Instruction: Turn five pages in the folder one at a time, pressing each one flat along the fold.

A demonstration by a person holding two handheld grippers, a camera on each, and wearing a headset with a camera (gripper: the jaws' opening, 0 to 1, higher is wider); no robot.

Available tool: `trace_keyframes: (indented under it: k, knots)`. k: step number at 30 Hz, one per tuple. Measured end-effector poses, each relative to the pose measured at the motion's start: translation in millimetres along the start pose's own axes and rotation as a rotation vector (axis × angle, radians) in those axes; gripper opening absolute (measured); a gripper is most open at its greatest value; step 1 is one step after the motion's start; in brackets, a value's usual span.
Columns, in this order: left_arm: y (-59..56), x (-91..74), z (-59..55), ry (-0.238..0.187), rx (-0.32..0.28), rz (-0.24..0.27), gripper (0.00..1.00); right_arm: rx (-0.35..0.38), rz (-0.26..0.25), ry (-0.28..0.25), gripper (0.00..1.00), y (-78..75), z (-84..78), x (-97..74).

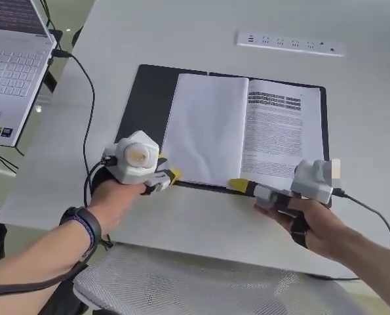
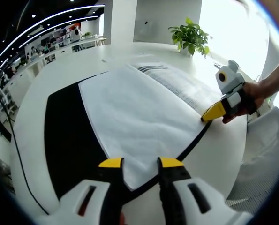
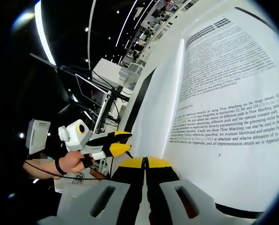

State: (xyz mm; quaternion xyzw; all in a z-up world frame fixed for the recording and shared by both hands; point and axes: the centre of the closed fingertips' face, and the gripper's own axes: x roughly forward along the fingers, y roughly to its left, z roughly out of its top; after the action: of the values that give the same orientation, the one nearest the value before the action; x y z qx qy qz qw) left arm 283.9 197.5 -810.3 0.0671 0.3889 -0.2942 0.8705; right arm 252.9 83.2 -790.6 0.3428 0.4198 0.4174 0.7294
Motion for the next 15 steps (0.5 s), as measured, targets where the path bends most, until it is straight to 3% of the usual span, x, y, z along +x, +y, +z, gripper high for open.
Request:
trace_keyframes:
  k: [6,9,15]
  knots:
    - [-3.4,-1.2,0.7,0.018,0.002,-0.009,0.33,-0.023,-0.022,0.006,0.01,1.3,1.2,-7.5]
    - [-7.4,-3.0,3.6,0.015,-0.036,-0.023,0.39,-0.035,-0.025,0.007,0.06,-3.4,5.9,-11.8]
    - [-13.6,-10.3,8.8,0.01,-0.024,-0.026,0.42,-0.087,-0.041,-0.023,0.12,-8.4,21.5,-24.9]
